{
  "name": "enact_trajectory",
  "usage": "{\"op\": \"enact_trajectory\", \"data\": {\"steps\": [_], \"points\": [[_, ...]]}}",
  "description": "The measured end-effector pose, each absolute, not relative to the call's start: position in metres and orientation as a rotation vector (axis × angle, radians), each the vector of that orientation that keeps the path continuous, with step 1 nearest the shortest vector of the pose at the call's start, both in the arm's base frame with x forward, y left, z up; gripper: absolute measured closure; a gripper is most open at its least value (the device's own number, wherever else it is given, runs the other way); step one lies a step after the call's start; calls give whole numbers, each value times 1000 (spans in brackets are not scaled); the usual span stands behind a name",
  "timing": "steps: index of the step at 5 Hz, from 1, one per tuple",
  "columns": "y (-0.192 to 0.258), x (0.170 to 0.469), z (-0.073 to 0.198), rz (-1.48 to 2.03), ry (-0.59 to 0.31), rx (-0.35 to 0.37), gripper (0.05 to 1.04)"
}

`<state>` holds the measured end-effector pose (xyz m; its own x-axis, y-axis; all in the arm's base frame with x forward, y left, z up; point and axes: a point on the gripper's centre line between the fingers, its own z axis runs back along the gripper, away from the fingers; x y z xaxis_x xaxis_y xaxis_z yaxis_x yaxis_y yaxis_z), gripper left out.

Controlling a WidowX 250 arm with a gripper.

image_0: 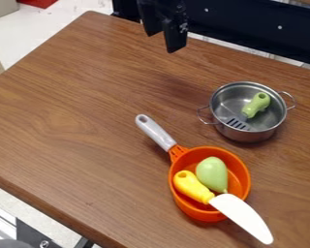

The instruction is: It moves the pot from right corner to left

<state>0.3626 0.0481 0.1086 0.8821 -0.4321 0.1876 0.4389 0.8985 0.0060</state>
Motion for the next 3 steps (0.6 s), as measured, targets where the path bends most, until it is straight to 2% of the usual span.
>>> {"op": "enact_trajectory", "data": {"steps": [2,3], "points": [[35,355,90,-445,-114,-72,86],[18,356,87,-387,-117,-81,86]]}}
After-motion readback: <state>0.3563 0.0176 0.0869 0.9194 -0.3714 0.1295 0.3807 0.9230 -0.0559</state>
